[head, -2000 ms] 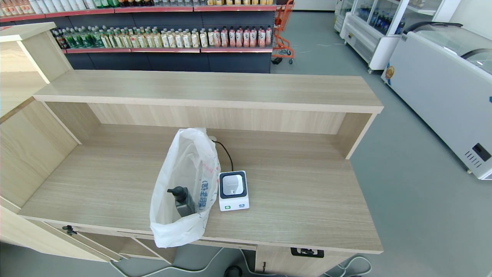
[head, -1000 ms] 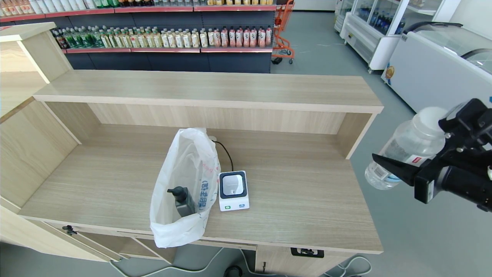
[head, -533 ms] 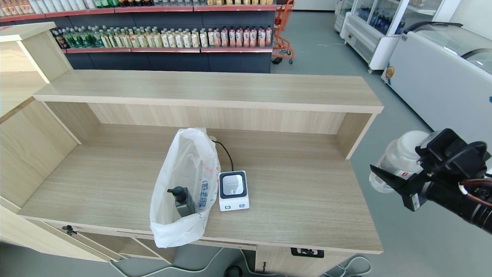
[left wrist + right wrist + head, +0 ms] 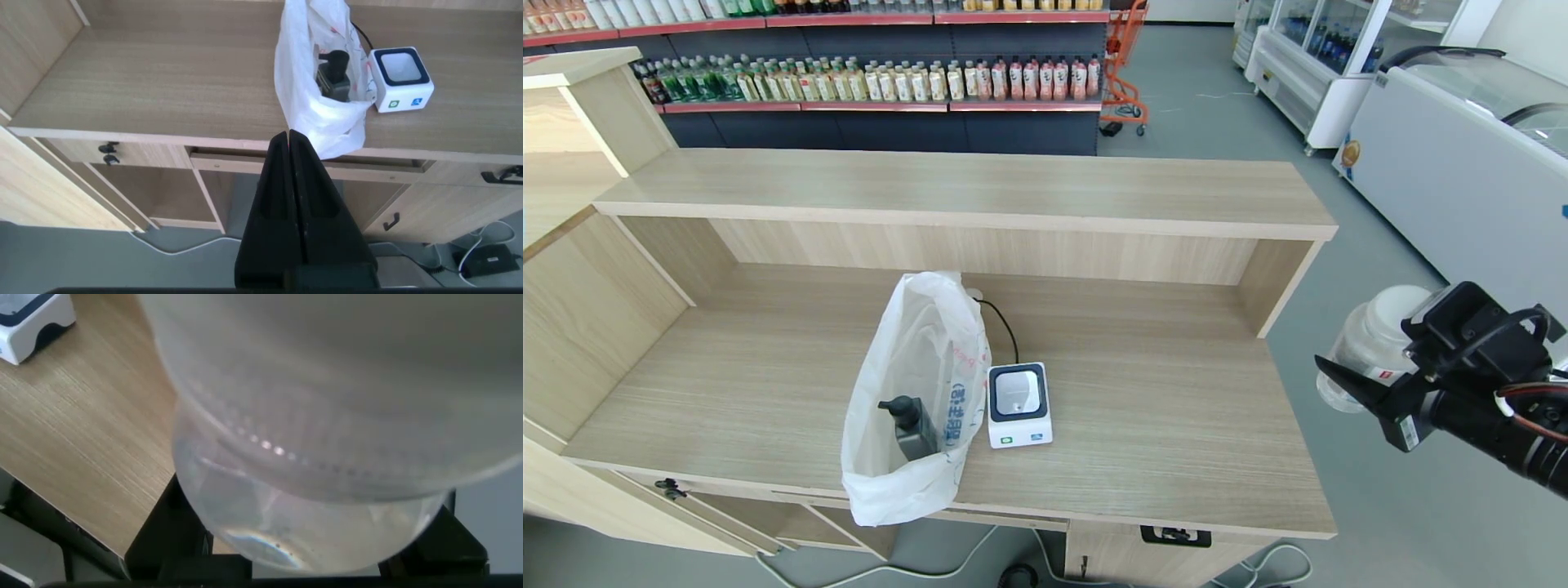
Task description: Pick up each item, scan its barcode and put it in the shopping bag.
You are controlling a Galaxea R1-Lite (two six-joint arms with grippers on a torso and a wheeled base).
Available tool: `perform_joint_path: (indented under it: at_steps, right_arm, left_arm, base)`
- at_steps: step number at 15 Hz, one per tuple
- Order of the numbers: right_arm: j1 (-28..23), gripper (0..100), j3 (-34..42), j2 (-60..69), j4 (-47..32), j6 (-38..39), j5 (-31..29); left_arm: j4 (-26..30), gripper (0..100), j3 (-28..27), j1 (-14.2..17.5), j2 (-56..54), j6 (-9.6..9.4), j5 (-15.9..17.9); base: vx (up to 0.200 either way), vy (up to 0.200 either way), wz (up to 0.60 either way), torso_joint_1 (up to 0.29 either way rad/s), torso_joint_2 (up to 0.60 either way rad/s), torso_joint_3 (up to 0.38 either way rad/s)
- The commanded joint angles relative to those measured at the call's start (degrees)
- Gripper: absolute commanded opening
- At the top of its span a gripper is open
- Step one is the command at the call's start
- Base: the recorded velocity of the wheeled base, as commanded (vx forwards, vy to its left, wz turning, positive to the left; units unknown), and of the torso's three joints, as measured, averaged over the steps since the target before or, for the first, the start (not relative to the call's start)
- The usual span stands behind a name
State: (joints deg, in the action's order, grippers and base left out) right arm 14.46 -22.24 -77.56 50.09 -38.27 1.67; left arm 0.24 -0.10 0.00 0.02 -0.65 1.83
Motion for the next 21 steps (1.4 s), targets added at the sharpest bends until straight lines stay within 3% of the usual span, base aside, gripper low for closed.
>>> perform_joint_path:
  at_steps: [1,7,11,15,21]
  right_arm:
    - [0.0,0,-0.9,-0.2,0.1,-0.1,0.2]
    - [0.0,0,-3.9,-2.3,0.4,0.3,1.1]
    - [0.0,0,-9.1,-8.8,1.5,0.2,5.0]
    - [0.2,0,-10.5,-19.6,14.4,-0.1,10.3]
    - [0.0,0,-16.2,-34.2,26.9,-0.8,19.2]
  left_arm:
    - [0.0,0,0.0,0.0,0.0,0.03,0.0]
    - [0.0,0,0.0,0.0,0.0,-0.32,0.0]
    - [-0.1,0,0.0,0.0,0.0,-0.32,0.0]
    - [0.0,0,0.0,0.0,0.0,-0.14,0.0]
    - [0.0,0,0.0,0.0,0.0,-0.06,0.0]
  base:
    - [0.0,0.2,0.0,0.002,0.0,0.012]
    - [0.0,0.2,0.0,0.002,0.0,0.002]
    - [0.0,0.2,0.0,0.001,0.0,0.002]
    - [0.0,0.2,0.0,0.005,0.0,-0.001]
    - [0.0,0.0,0.0,0.0,0.0,0.0]
